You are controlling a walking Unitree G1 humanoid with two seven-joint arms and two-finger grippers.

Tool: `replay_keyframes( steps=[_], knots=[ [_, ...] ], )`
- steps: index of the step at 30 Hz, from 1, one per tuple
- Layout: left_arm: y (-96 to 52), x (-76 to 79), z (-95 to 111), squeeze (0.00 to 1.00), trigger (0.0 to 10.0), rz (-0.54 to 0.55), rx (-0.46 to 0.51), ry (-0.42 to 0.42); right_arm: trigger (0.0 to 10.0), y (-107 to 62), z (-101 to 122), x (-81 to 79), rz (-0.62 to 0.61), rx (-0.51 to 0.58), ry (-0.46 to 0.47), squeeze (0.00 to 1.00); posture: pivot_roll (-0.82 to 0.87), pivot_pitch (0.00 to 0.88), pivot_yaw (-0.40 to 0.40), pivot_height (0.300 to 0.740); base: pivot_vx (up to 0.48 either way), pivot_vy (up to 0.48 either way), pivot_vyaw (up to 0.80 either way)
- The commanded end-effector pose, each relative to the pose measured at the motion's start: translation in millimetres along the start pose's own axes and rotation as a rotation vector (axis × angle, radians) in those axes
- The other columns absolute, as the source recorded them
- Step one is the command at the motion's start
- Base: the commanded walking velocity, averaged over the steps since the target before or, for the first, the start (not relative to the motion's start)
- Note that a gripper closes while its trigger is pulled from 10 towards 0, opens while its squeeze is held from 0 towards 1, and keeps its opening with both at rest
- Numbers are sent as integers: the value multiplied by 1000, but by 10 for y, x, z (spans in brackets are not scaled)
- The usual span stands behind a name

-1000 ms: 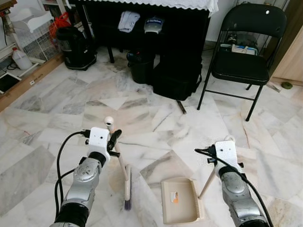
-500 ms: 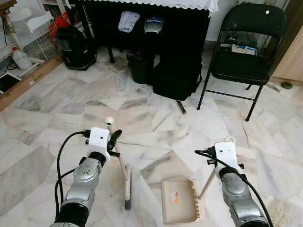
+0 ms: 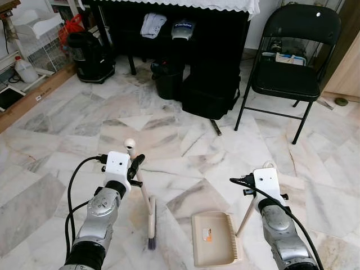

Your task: Sweep floor

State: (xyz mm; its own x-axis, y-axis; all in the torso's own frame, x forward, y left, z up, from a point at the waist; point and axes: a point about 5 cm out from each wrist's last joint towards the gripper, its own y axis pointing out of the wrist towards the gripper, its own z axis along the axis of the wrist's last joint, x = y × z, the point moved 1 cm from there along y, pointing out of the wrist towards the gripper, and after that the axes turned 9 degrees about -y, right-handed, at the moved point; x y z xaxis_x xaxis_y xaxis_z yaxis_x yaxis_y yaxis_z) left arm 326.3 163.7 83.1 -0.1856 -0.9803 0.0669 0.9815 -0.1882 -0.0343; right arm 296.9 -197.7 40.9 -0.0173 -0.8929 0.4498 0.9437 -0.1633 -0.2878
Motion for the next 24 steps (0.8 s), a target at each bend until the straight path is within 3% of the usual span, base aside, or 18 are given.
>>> replay_keyframes(
  steps=[1, 17, 18, 19, 24],
  knots=[
    [10, -31, 57, 0, 10000, 2, 12, 13, 0, -18, 13, -6, -4, 9, -11, 0, -16, 110, 27, 740, 0, 0, 0],
    [38, -45, 83, 0, 10000, 35, 30, 22, 0, 24, 76, 48, -73, 17, 49, 0, -20, 87, 28, 740, 0, 0, 0],
    [39, -61, 90, 0, 10000, 50, 36, 22, 2549, 37, 100, 83, -105, 23, 65, 0, -24, 78, 29, 740, 0, 0, 0],
    [39, -79, 96, 0, 10000, 67, 43, 22, 10000, 54, 140, 129, -145, 38, 75, 0, -25, 76, 30, 740, 0, 0, 0],
    [44, -98, 115, 0, 10000, 91, 59, 26, 10000, 97, 261, 195, -202, 86, 105, 0, -29, 69, 30, 740, 0, 0, 0]
  ],
)
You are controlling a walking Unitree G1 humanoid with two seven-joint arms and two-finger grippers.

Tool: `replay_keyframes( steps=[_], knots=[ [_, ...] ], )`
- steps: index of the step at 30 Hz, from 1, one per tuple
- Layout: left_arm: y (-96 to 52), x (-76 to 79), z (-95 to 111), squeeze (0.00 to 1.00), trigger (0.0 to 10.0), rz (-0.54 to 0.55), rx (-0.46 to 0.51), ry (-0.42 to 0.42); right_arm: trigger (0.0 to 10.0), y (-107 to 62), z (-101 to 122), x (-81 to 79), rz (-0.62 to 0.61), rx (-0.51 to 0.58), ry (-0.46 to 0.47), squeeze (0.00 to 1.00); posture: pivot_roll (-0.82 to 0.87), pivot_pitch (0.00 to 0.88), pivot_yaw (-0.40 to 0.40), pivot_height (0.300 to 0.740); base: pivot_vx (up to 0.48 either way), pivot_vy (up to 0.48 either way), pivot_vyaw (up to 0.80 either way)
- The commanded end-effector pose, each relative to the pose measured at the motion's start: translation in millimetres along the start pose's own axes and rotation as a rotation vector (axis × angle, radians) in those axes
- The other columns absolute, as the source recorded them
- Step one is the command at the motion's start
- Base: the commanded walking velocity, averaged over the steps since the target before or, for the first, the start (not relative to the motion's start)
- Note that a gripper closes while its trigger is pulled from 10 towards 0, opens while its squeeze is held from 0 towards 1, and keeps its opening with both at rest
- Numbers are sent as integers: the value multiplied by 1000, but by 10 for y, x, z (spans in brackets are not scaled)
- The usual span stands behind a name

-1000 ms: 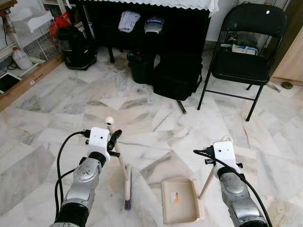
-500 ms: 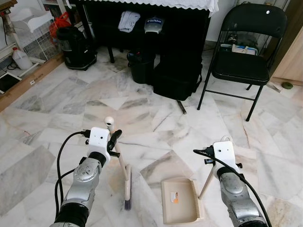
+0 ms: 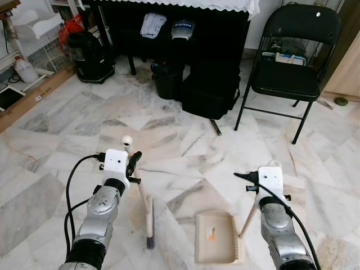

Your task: Sweep floor

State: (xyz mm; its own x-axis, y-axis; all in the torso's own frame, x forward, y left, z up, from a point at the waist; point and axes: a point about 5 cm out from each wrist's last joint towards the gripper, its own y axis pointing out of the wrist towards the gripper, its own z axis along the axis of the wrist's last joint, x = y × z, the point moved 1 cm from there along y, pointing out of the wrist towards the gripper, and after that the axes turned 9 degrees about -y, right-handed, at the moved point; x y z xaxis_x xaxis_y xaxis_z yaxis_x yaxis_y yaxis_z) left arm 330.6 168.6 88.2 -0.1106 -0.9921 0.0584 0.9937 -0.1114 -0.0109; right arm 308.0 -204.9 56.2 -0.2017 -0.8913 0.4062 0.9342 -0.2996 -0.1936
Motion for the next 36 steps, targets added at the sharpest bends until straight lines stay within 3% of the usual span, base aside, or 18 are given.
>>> replay_keyframes(
  steps=[1, 4, 8, 12, 16, 18, 25, 32, 36],
  knots=[
    [19, -46, 63, 0, 10000, 20, 36, 18, 10000, 50, 159, 56, -48, 71, 20, 0, -29, 66, 29, 740, 0, 0, 0],
    [24, -38, 70, 0, 10000, 25, 43, 12, 10000, 106, 281, 48, -73, 120, 49, 0, -30, 60, 27, 740, 0, 0, 0],
    [20, -2, 59, 0, 10000, 10, 49, -6, 10000, 134, 272, 4, -65, 116, 61, 0, -27, 55, 24, 740, 0, 0, 0],
    [11, 23, 83, 0, 10000, 5, 72, -22, 10000, 152, 108, -92, -40, 31, 167, 0, -17, 60, 20, 740, 0, 0, 0],
    [13, 24, 87, 0, 10000, 6, 75, -23, 10000, 153, 57, -125, -38, 3, 211, 0, -16, 64, 21, 740, 0, 0, 0],
    [11, 12, 97, 0, 10000, 16, 83, -27, 10000, 136, 48, -224, 7, 2, 254, 0, -19, 73, 26, 740, 0, 0, 0],
    [9, -3, 132, 0, 10000, 28, 109, -33, 10000, 135, 14, -273, 15, -13, 253, 0, -22, 90, 30, 740, 0, 0, 0],
    [7, -11, 157, 0, 10000, 29, 123, -37, 10000, 171, 43, -204, 4, 3, 253, 0, -24, 103, 34, 740, 0, 0, 0],
    [8, -14, 162, 0, 10000, 30, 127, -36, 10000, 200, 173, -145, -7, 84, 172, 0, -26, 106, 34, 740, 0, 0, 0]
  ],
)
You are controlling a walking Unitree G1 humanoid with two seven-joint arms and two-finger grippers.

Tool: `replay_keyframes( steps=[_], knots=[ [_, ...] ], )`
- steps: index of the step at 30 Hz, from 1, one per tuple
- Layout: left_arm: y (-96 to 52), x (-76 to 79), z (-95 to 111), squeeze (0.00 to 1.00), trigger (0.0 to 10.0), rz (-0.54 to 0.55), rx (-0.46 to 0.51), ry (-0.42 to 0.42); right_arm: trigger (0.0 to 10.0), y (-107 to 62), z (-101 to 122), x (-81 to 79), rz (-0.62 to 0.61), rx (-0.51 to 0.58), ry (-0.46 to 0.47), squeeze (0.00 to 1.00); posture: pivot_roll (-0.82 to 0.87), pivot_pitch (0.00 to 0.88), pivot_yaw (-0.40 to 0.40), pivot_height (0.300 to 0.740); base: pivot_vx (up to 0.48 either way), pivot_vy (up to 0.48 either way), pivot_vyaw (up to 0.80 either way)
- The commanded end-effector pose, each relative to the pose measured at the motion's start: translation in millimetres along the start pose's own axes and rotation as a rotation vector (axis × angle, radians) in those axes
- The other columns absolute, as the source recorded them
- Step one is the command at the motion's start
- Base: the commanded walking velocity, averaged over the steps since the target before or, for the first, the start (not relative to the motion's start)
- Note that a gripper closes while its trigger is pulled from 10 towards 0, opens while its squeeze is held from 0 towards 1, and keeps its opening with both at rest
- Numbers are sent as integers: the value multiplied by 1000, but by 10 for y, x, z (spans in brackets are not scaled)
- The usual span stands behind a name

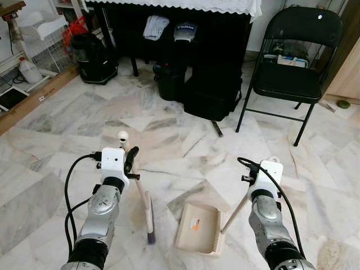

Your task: Sweep floor

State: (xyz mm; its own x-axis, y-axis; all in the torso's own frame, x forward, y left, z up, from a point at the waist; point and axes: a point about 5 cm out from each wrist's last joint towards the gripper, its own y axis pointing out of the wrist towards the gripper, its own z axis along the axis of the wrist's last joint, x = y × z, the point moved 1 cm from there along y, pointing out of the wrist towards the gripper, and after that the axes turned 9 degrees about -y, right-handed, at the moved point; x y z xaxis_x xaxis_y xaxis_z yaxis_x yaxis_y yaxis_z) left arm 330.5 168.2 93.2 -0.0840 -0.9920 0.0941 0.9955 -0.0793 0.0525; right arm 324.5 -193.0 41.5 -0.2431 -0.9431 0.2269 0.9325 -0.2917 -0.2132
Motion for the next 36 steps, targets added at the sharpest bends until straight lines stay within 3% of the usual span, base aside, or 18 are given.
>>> replay_keyframes(
  steps=[1, 24, 36],
  knots=[
    [19, -18, 114, 0, 10000, 3, 62, -2, 10000, 57, 256, 16, -8, 117, -26, 0, -28, 107, 33, 740, 0, 0, 0],
    [23, -51, 135, 0, 10000, 33, 77, 0, 10000, 24, 270, -169, 92, 129, -35, 0, -28, 111, 30, 740, 23, 0, 0],
    [25, -62, 131, 0, 10000, 38, 74, 3, 10000, 21, 261, -194, 104, 121, -34, 0, -28, 108, 28, 740, 262, 0, 0]
  ],
)
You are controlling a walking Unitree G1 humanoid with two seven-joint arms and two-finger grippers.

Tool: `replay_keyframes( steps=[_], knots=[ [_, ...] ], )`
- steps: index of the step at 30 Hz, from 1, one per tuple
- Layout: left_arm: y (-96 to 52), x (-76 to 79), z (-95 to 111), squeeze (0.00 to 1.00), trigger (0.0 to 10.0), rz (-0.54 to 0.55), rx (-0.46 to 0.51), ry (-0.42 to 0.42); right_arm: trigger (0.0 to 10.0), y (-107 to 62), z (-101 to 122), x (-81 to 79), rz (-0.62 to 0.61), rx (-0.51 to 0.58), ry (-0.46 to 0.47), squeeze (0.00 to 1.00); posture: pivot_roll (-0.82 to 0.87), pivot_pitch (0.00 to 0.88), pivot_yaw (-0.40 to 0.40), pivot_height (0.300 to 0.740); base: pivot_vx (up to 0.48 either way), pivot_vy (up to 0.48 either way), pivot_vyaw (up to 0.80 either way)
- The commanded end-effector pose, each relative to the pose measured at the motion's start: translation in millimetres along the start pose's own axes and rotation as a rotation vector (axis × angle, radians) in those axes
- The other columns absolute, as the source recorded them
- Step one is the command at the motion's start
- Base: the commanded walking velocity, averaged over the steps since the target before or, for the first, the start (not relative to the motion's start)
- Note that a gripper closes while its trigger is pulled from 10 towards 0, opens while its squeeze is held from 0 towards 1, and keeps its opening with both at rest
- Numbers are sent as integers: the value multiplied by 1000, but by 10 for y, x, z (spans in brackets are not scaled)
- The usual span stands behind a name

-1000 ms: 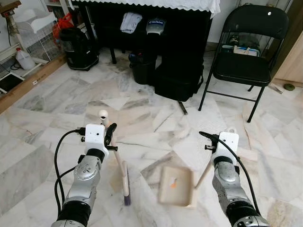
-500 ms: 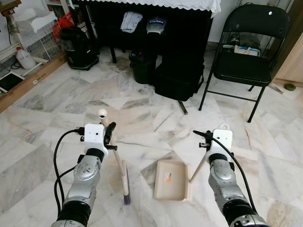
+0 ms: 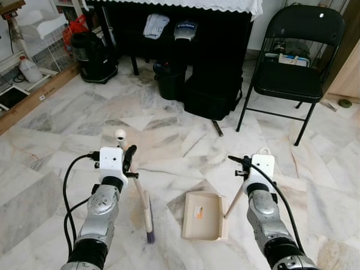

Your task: Sweep floor

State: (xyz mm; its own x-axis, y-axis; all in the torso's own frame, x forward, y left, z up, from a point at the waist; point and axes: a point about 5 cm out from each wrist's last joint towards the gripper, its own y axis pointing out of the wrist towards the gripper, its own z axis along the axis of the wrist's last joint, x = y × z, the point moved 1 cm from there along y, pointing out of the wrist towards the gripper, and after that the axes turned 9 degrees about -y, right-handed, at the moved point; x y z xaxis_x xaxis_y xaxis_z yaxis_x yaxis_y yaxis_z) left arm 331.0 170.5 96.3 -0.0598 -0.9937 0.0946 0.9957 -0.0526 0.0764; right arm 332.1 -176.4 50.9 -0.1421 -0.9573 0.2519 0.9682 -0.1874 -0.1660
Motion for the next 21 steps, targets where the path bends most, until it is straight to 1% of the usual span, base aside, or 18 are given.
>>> replay_keyframes(
  steps=[1, 7, 15, 21],
  knots=[
    [23, -42, 97, 0, 10000, 14, 48, 2, 10000, 31, 125, -33, 8, 49, 10, 0, -28, 108, 28, 740, 255, 0, 0],
    [22, -43, 93, 0, 10000, 15, 46, 2, 10000, 29, 124, -44, 13, 51, -1, 0, -27, 106, 27, 740, 352, 0, 0],
    [17, -49, 88, 0, 10000, 16, 45, 2, 10000, 25, 111, -50, 14, 44, 13, 0, -25, 101, 27, 740, 347, 0, 0],
    [18, -50, 87, 0, 10000, 15, 45, 2, 10000, 33, 111, -54, 13, 37, 7, 0, -23, 96, 27, 740, 357, 0, 0]
  ],
)
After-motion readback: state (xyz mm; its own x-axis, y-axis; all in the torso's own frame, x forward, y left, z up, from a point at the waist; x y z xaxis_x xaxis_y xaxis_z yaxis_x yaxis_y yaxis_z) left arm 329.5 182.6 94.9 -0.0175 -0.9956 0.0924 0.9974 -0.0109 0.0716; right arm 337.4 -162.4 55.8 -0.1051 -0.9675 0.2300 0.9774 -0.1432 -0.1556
